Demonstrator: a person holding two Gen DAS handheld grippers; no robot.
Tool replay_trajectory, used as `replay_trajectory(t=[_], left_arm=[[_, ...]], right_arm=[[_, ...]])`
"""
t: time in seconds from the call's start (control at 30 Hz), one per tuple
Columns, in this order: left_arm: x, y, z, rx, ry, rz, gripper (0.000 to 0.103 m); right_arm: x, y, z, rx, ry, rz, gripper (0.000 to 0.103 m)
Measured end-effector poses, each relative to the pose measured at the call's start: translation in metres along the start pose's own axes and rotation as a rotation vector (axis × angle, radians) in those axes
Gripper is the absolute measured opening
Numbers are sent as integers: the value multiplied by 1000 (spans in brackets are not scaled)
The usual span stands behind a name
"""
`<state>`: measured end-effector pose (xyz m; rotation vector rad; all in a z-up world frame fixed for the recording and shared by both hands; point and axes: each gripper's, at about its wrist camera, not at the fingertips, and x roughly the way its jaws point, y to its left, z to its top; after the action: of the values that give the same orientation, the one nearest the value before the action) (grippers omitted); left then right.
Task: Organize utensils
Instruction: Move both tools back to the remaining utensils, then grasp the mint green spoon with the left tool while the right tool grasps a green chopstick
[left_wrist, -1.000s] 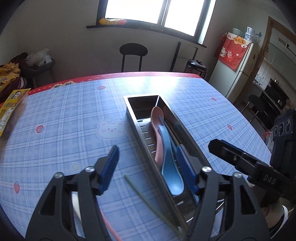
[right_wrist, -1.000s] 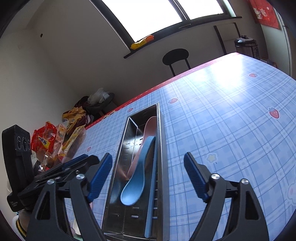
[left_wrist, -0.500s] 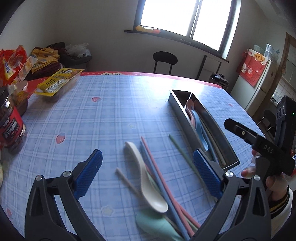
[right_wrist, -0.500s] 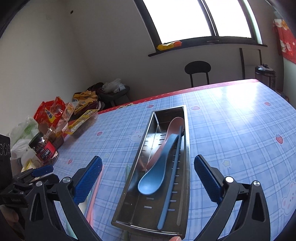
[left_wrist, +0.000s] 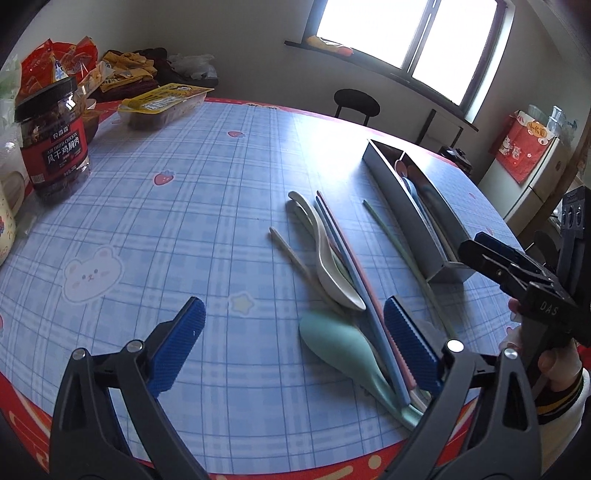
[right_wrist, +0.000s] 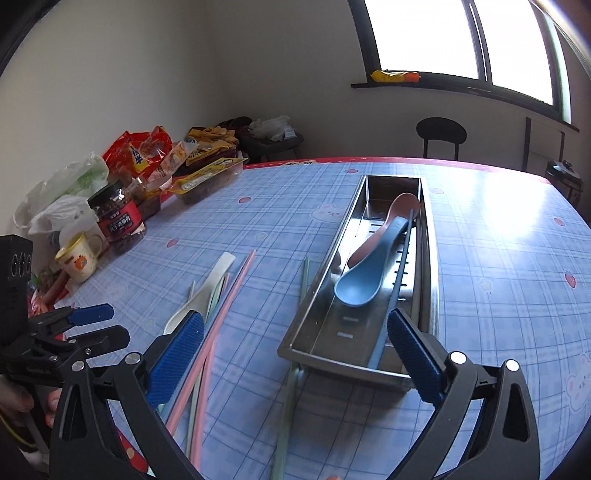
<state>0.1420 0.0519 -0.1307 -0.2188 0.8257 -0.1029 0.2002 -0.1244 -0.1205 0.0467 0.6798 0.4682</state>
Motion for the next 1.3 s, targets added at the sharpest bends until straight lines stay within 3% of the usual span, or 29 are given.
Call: replay_trajectory(t=[0.1,0.33,0.53,0.7,1.13,1.23,1.27,1.3], left_arm=[[2,-5,-9,-1,37,-4,74],[8,-20,-26,5,94,-17,69],[16,-32,-27,20,114,7,57],[20,-36,-26,26,112,36,54],[25,-45,-25,88,102,84,49],[25,-41,-23,76,101,64,33],[26,-38,-22,68,110,51,15],[27,-35,-22,65,114,49,13]], right_arm=[[-5,0,-7,3,7,19,97],[-8,4,-15,-18,21,70,96],[-7,7,-20,-36,45,98,82],[-10,8,-23,-36,45,123,71],[-14,8,-21,-35,30,135,70],[-14,8,-22,-34,30,135,69],[-14,8,-21,-34,32,135,69],[-14,8,-21,-34,33,135,67]])
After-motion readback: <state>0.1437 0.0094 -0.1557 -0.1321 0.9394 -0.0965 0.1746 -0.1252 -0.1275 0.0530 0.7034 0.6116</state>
